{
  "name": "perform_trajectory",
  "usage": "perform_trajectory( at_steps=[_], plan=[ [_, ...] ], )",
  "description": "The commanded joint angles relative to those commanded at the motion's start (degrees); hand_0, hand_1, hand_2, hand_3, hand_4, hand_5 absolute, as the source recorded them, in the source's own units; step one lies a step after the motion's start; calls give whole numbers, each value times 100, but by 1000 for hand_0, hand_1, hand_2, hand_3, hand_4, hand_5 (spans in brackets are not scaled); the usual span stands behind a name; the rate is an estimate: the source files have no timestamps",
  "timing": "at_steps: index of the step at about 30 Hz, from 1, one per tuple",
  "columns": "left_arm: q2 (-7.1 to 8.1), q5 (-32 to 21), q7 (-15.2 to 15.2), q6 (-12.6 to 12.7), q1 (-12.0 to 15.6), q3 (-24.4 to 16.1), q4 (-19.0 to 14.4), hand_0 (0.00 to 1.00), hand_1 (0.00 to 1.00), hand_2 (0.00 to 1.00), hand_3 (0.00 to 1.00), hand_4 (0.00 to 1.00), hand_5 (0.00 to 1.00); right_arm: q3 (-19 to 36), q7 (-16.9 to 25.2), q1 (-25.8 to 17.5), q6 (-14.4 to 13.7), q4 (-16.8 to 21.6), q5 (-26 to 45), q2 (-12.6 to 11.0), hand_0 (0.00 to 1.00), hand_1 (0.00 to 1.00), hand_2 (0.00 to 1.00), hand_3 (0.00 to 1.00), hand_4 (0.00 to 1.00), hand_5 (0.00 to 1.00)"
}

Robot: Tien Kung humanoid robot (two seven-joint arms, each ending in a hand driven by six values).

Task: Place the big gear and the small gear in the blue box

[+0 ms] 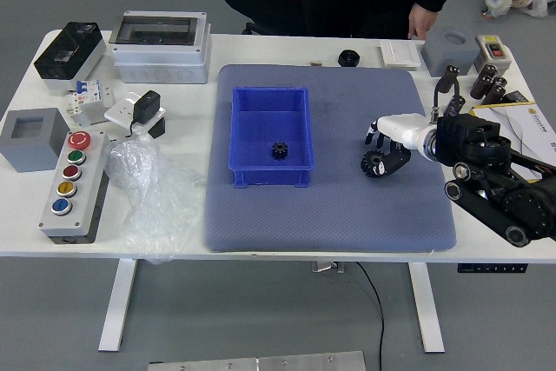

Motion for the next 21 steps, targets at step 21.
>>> perform_trajectory(
  at_steps=[21],
  plan=[
    [-8,-1,0,1,-6,-3,0,860,832,829,779,595,372,-61,-27,-19,7,-29,35,35,557,559,706,758,816,233]
  ],
)
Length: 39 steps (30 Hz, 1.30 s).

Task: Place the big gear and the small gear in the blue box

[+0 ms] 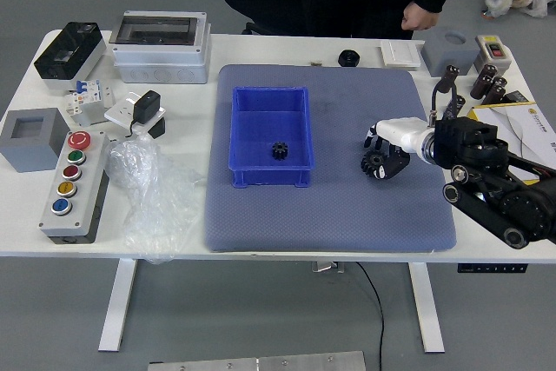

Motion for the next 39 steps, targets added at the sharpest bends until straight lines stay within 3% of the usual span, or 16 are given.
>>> perform_trajectory(
  at_steps=[14,15,20,21,26,27,32,33,39],
  plan=[
    [-2,0,3,1,1,-2,1,860,830,829,778,595,372,-119,-20,-42,-31,-31,24,45,547,550,703,727,812,232],
    [-2,1,3,1,1,-3,1,860,832,829,777,595,373,-123,-21,-43,-46,-33,21,46,524,531,685,663,793,236],
    [-4,3,4,1,-1,-5,1,860,832,829,777,595,373,-127,-20,-45,-135,-42,-16,53,524,531,685,663,793,236],
    [-5,2,5,1,-3,-5,1,860,832,829,777,595,373,-127,-17,-47,-154,-44,-25,54,444,459,582,626,693,281],
    [-4,5,5,1,-8,-12,1,860,832,829,777,595,373,-130,-3,-58,-255,-55,-66,61,444,459,582,626,693,281],
    [-4,5,5,1,-8,-12,1,860,832,829,778,595,373,-131,0,-61,-276,-57,-75,62,381,407,491,600,613,315],
    [-4,2,6,3,-8,-11,2,860,832,829,778,595,373,-145,9,-72,-360,-63,-100,64,381,407,491,600,613,315],
    [-4,3,6,3,-8,-12,2,860,832,829,778,594,373,-148,11,-73,-375,-63,-104,65,391,375,450,580,570,312],
    [-4,6,6,2,-12,-17,1,860,832,829,778,594,373,-153,15,-58,-431,-35,-128,45,399,369,444,578,539,313]
  ],
)
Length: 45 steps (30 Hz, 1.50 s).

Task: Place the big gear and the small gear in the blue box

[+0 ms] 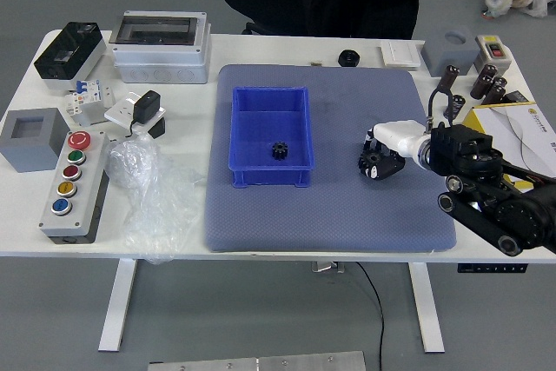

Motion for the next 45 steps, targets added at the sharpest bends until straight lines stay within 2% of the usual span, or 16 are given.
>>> perform_trajectory(
  at_steps=[9,15,22,28,32,36,45],
  plan=[
    [16,5,1,-4,4,-7,0,860,831,829,779,595,373,57,-28,90,19,139,-59,-155,412,369,439,583,511,290],
    [47,10,4,-4,13,-20,0,860,831,829,779,595,373,112,-61,237,104,322,-76,-382,433,366,438,583,499,290],
    [76,10,11,-13,21,-28,-1,860,831,829,779,595,373,67,-133,548,285,766,-37,-703,441,369,437,585,491,280],
    [110,1,14,-15,46,-24,1,860,831,829,780,595,373,-8,-193,806,405,1163,49,-841,441,369,441,585,489,277],
    [126,-4,15,-17,62,-14,1,860,831,829,779,595,373,-92,-219,986,464,1302,123,-785,445,372,441,585,488,272],
    [130,-9,15,-22,61,9,1,860,831,829,780,595,373,-167,-229,1177,482,1319,171,-581,443,372,442,586,489,274],
    [132,-68,19,-30,24,130,2,860,832,829,779,595,372,-436,-165,1549,443,936,334,98,447,373,442,586,490,273]
  ],
)
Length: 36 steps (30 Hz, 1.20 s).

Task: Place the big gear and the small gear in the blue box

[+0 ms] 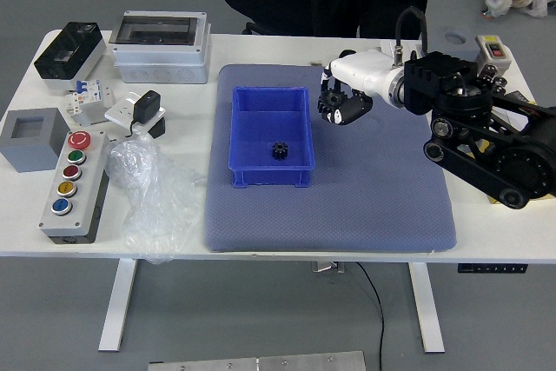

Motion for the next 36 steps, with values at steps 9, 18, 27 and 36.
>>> perform_trajectory(
  at_steps=[9,18,27,36],
  plan=[
    [-42,-93,8,-6,-114,164,3,860,831,829,780,595,372,-230,188,223,-198,-726,268,722,448,376,446,588,490,272],
    [-99,-165,17,-7,-214,303,6,860,831,829,779,594,372,-422,363,456,-387,-1632,597,1291,454,377,448,588,490,269],
    [-112,-178,21,-2,-251,318,6,860,832,829,780,594,371,-500,366,458,-336,-1958,813,1348,399,436,530,622,719,350],
    [-113,-158,18,-7,-268,293,4,860,832,829,780,594,371,-438,306,499,-192,-1932,855,1304,445,479,604,662,801,393]
  ],
)
